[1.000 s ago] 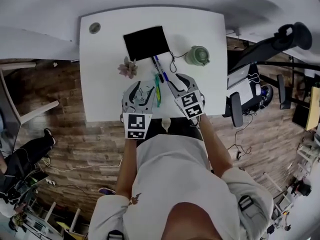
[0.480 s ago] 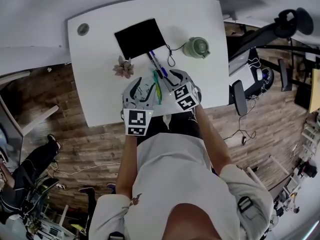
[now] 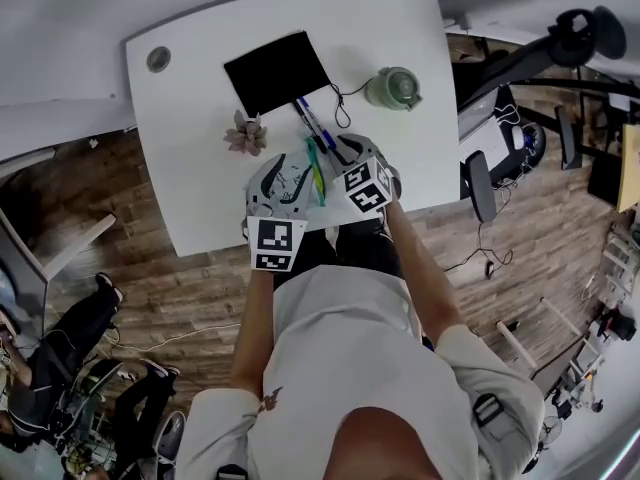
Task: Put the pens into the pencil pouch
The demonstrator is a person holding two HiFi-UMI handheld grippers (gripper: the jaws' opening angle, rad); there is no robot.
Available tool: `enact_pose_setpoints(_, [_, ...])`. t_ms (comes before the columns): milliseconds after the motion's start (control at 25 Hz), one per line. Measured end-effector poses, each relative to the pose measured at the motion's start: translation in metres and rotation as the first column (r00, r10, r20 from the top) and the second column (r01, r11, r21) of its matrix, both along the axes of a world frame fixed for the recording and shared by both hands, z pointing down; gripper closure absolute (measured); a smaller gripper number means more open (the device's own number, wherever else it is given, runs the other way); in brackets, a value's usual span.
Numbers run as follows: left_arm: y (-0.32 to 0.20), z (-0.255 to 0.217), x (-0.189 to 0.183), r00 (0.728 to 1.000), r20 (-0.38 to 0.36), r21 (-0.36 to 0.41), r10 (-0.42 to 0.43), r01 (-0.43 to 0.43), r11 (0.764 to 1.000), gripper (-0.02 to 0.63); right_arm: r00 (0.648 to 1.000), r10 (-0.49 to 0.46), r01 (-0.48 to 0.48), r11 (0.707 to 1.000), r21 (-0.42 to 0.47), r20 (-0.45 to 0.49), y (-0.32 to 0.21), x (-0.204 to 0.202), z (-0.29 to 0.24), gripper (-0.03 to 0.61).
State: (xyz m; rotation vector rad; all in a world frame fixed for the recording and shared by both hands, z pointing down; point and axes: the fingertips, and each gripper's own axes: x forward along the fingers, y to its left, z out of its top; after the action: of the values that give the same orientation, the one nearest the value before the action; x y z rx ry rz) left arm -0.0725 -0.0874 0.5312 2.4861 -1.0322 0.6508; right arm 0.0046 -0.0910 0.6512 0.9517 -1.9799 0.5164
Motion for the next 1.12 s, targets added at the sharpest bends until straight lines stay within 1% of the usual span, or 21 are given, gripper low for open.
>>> enact_pose_setpoints(200, [0.003,0.002,-0.001,1.0,-0.006,-0.005,0.014,-0.014,1.0,0.413,1.0,0.004,-0.004,1.0,-0.007,-0.004,0.0,-0.002,0.002,0.465])
enact_pose_setpoints(320, [0.005,0.002,0.0,1.0,-0.01,-0.005,0.022,-0.023,1.0,0.413,0.999,0.024,-0.024,1.0,-0.015,0.022,0.0,-0.003,0.003,0.487])
enact_pose_setpoints(480, [0.008,0.001,-0.001,1.0,-0.012,-0.004,0.022,-0.022,1.0,0.414,0.997,0.059,-0.058,0.998,-0.01,0.057,-0.002,0.0,0.001,0.497])
enact_pose_setpoints(640, [0.013,0.001,-0.004,1.0,-0.013,-0.002,0.011,-0.011,1.0,0.414,0.998,0.04,-0.04,0.999,-0.016,0.055,-0.002,-0.001,0.004,0.532])
enact_pose_setpoints(880, [0.019,-0.004,-0.005,1.0,-0.005,0.006,-0.018,0.018,1.0,0.417,0.997,0.039,-0.036,0.999,-0.033,0.071,0.001,0.001,0.003,0.537])
enact_pose_setpoints(1120, [0.023,-0.005,-0.002,0.998,0.017,0.021,-0.065,0.064,0.998,0.42,0.997,0.01,-0.011,1.0,0.008,0.076,0.001,0.01,-0.009,0.537])
